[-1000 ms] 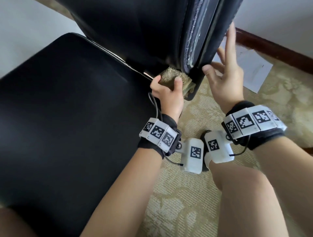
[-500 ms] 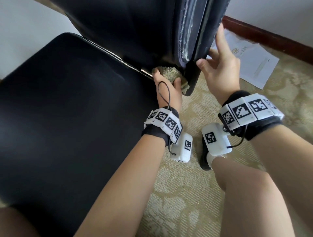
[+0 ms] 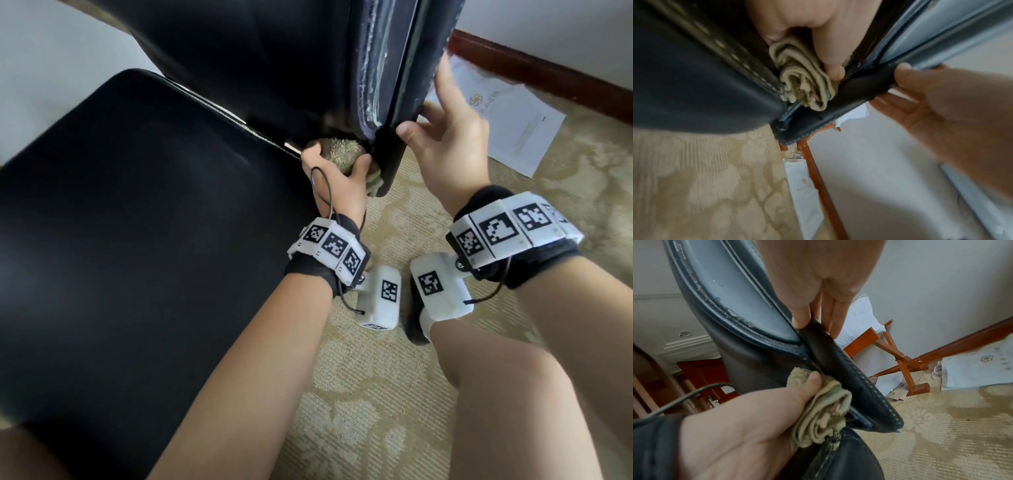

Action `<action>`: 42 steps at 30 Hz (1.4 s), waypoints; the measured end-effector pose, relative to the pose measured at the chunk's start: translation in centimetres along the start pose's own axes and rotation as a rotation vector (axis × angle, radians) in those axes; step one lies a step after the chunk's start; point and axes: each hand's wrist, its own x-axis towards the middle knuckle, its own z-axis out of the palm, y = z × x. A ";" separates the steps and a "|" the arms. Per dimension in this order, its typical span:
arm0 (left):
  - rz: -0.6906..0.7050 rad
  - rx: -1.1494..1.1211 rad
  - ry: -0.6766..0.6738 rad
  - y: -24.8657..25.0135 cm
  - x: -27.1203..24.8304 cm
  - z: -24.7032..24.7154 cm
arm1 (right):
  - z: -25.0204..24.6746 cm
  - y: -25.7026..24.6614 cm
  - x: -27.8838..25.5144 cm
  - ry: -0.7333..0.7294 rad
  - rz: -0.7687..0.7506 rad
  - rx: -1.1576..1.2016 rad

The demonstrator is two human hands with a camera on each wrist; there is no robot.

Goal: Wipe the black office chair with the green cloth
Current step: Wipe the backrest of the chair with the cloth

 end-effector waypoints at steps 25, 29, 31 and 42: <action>-0.106 0.083 -0.485 2.5 -0.5 -10.7 | 3.3 -4.2 -6.7 -0.387 0.386 0.056; -0.174 0.075 -0.625 2.5 -0.6 -10.5 | 2.9 -3.3 -6.7 -0.256 0.416 0.100; -0.129 0.184 -0.659 2.7 -0.1 -10.5 | 1.9 -2.7 -6.6 -0.184 0.477 0.122; 0.091 0.878 -0.360 0.3 3.0 -10.0 | -0.8 -1.5 -2.9 -0.241 0.367 -0.380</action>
